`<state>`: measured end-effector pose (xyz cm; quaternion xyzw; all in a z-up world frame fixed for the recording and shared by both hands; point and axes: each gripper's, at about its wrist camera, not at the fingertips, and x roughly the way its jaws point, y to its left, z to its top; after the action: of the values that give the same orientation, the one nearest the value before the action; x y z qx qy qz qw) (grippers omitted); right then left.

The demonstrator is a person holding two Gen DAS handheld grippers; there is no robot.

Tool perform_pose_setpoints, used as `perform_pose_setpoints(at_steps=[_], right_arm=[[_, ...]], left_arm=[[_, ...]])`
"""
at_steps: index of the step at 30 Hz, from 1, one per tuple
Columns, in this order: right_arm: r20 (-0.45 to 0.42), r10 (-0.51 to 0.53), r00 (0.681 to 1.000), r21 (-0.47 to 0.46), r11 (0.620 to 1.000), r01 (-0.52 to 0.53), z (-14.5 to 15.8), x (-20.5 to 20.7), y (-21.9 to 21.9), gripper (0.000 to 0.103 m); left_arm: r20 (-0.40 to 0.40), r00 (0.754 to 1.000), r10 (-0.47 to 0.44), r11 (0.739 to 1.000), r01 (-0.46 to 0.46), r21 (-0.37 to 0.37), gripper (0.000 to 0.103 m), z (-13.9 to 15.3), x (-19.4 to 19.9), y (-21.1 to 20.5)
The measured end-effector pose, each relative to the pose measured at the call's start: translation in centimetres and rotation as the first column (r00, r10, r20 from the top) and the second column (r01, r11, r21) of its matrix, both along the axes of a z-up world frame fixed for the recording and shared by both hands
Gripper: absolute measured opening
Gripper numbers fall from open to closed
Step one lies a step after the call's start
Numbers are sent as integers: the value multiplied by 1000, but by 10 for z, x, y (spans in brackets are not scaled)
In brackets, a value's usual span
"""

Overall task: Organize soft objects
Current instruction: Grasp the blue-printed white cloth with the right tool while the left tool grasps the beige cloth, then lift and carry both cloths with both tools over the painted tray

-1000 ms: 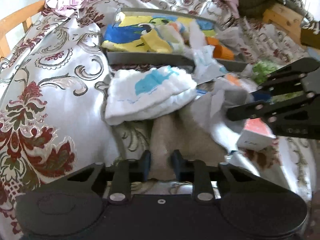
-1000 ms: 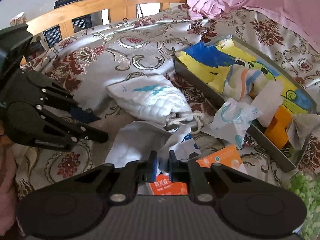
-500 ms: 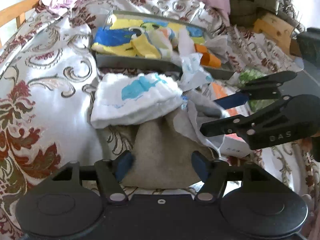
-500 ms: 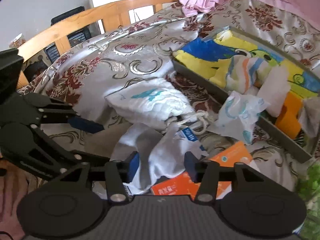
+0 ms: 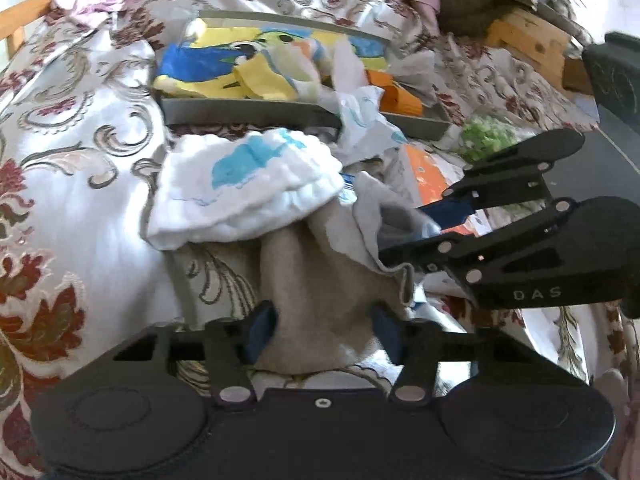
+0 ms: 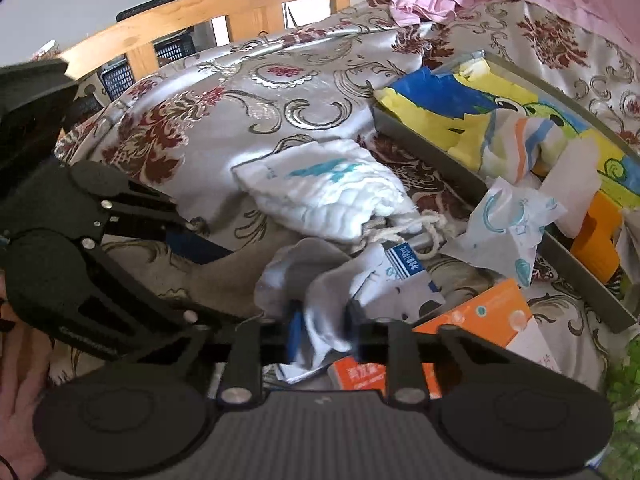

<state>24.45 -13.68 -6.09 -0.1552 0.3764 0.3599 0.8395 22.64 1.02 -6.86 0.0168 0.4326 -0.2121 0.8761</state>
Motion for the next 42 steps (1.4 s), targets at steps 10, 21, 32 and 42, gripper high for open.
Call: perform_pose_setpoints(at_steps=[10, 21, 32, 42], right_arm=[[94, -82, 992, 11, 997, 81, 12, -19, -14, 10], [144, -171, 975, 4, 985, 172, 18, -19, -35, 10], [130, -202, 971, 29, 979, 200, 16, -7, -42, 10], [140, -201, 970, 42, 979, 197, 19, -11, -41, 10]], left_arm=[[94, 994, -53, 986, 38, 159, 14, 9, -24, -18], [95, 995, 3, 998, -10, 69, 48, 25, -27, -13], [14, 993, 115, 991, -114, -67, 64, 14, 7, -16], [-6, 990, 143, 987, -143, -73, 20, 17, 0, -8]])
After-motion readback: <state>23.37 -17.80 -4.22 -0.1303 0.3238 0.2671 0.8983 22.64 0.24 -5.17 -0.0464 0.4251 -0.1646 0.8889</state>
